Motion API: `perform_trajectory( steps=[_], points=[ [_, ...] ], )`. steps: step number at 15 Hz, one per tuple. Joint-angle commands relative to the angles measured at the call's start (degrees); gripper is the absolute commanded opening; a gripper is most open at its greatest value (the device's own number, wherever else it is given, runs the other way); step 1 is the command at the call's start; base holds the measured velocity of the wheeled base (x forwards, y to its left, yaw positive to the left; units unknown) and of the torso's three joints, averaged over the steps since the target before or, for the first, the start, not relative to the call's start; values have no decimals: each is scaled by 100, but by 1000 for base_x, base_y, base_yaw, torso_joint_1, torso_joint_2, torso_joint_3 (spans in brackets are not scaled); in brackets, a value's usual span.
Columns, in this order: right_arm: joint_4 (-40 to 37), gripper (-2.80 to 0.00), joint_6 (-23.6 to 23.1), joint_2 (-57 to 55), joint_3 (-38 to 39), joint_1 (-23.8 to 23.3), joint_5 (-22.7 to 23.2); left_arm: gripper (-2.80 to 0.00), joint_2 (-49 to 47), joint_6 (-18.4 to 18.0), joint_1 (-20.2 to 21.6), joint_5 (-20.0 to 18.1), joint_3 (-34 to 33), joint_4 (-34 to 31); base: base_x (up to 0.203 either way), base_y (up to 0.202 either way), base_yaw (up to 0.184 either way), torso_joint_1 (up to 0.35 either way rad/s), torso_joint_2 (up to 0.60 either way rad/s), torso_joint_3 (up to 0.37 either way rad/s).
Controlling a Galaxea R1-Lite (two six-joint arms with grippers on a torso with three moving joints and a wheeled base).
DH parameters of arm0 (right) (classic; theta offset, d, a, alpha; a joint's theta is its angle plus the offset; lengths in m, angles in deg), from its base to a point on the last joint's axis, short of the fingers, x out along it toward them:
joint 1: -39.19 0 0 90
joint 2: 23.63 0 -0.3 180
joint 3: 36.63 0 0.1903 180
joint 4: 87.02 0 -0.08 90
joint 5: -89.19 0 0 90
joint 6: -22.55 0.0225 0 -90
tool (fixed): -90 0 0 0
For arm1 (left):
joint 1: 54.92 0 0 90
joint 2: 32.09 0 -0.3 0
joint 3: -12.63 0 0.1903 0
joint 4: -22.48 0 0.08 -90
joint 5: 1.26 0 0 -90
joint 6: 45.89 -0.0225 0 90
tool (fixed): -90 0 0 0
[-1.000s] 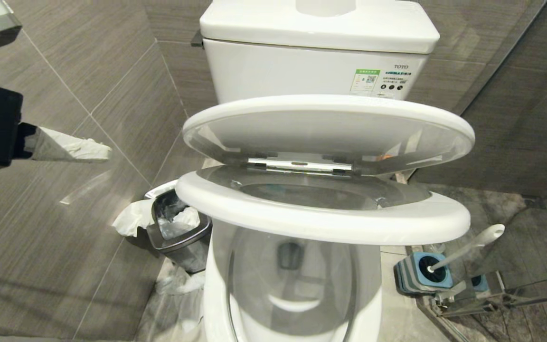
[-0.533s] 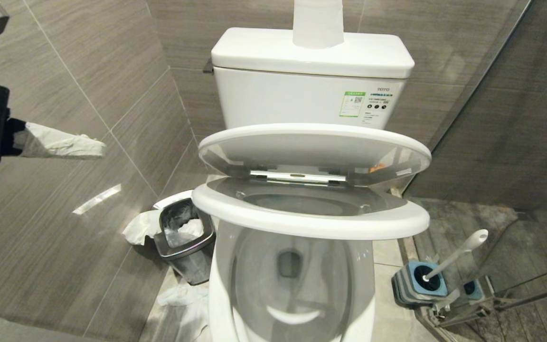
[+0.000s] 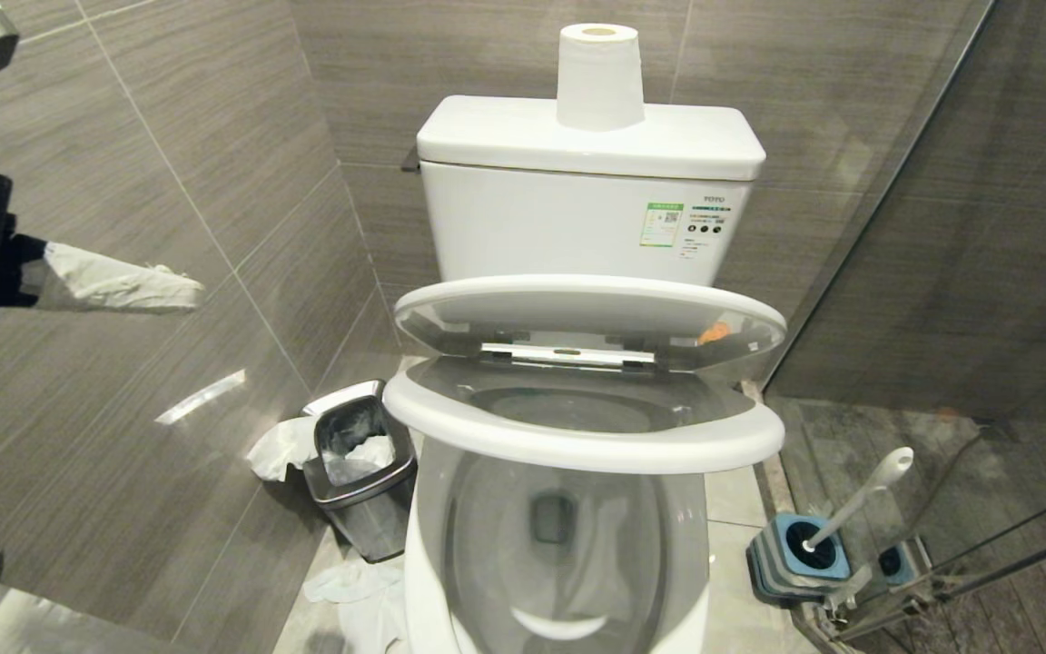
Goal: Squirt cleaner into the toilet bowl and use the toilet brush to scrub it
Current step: Close the toilet lid
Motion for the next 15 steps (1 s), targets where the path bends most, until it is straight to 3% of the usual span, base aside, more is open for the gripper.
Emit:
perform_trajectory(
  steps=[1, 3, 7, 15],
  points=[
    [-2, -280, 0, -5, -8, 0, -2, -280, -280, -247, -256, 33, 136, 13, 0, 0, 0, 0, 0, 0],
    [-2, -280, 0, -5, 0, 0, -2, -280, -646, -437, -557, 69, 448, 182, 0, 0, 0, 0, 0, 0],
    [-2, -280, 0, -5, -7, 0, -2, -280, -1464, -461, -1288, 299, 1165, 581, 0, 0, 0, 0, 0, 0],
    [-2, -280, 0, -5, 0, 0, -2, -280, -2445, -386, -1743, 578, 1416, 577, 0, 0, 0, 0, 0, 0]
  ],
)
